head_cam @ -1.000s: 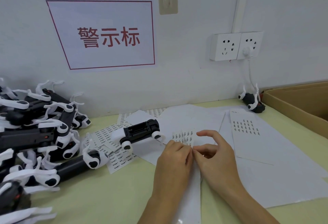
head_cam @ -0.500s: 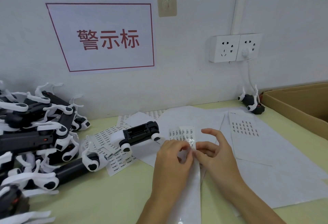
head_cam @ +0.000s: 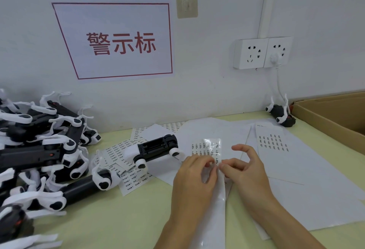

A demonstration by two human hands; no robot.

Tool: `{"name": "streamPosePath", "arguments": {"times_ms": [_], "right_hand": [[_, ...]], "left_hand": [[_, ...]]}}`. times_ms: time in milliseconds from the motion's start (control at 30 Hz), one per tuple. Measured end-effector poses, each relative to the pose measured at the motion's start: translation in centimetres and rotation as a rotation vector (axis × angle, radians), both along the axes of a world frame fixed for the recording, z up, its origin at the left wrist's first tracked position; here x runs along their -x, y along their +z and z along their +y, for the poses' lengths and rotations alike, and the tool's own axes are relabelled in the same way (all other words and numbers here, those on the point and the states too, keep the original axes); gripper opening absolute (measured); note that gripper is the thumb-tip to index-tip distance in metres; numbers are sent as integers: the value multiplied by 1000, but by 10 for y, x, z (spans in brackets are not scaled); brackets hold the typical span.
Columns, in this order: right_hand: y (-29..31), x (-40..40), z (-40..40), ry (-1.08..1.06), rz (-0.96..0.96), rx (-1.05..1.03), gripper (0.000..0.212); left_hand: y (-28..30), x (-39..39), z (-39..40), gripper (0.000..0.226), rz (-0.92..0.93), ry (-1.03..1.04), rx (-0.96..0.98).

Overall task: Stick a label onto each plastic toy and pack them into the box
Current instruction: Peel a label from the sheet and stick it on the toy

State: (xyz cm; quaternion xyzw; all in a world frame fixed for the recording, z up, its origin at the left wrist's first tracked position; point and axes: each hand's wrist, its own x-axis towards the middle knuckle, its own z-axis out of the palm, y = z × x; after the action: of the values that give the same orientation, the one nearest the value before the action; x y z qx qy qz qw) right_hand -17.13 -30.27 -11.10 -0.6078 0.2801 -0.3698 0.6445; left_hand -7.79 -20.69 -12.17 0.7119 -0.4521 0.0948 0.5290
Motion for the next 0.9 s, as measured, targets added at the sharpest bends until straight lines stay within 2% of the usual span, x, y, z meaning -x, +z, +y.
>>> {"name": "streamPosePath", "arguments": {"times_ms": [167, 300, 533, 700, 800, 900], "right_hand": [[1, -1, 4, -22, 15, 37, 44], [2, -1, 7, -29, 39, 84, 45], [2, -1, 11, -18, 89, 187, 50], [3, -1, 12, -10, 75, 191, 49], [3, -1, 13, -2, 66, 184, 49], [3, -2, 13, -1, 46, 155, 47]], "left_hand": [[-1, 3, -3, 10, -33, -44, 6], [-3, 3, -5, 15, -82, -15, -71], [2, 4, -1, 19, 60, -24, -97], [5, 8, -1, 25, -1, -7, -105], [2, 5, -2, 15, -61, 22, -134], [1, 3, -3, 10, -12, 41, -77]]}}
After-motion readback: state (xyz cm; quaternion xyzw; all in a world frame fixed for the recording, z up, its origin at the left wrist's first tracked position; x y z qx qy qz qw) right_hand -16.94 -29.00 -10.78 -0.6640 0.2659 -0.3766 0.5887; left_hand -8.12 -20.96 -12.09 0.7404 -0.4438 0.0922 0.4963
